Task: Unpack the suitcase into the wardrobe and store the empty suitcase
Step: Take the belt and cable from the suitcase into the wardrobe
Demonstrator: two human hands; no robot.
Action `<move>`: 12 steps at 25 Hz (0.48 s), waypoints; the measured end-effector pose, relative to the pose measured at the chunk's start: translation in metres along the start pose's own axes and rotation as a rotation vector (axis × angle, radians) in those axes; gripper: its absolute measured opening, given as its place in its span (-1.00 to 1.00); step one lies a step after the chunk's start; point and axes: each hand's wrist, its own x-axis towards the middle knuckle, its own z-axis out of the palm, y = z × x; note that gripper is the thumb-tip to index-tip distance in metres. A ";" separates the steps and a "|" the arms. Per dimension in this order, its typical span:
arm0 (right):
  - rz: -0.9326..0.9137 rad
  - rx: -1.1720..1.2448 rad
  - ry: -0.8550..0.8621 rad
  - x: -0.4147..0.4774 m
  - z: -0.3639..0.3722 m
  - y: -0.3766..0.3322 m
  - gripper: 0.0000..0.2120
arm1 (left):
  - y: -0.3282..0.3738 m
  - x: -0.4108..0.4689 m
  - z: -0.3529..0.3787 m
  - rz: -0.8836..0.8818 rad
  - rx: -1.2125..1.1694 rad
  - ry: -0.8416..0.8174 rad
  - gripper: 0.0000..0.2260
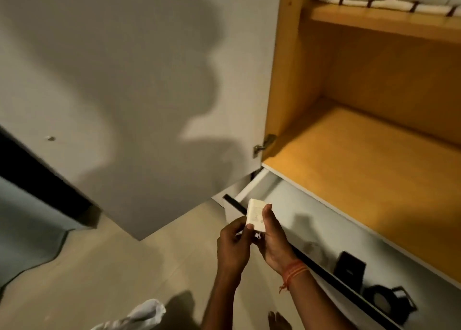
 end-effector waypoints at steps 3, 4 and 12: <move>0.024 -0.012 0.045 0.018 -0.045 -0.010 -0.51 | -0.005 0.027 0.044 -0.044 0.036 0.009 -0.80; 0.022 -0.016 0.053 0.023 -0.061 -0.011 -0.59 | -0.007 0.035 0.055 -0.071 0.047 0.020 -0.81; 0.087 -0.131 0.433 0.059 -0.165 0.000 -0.57 | -0.031 0.065 0.121 -0.197 0.269 -0.004 -0.79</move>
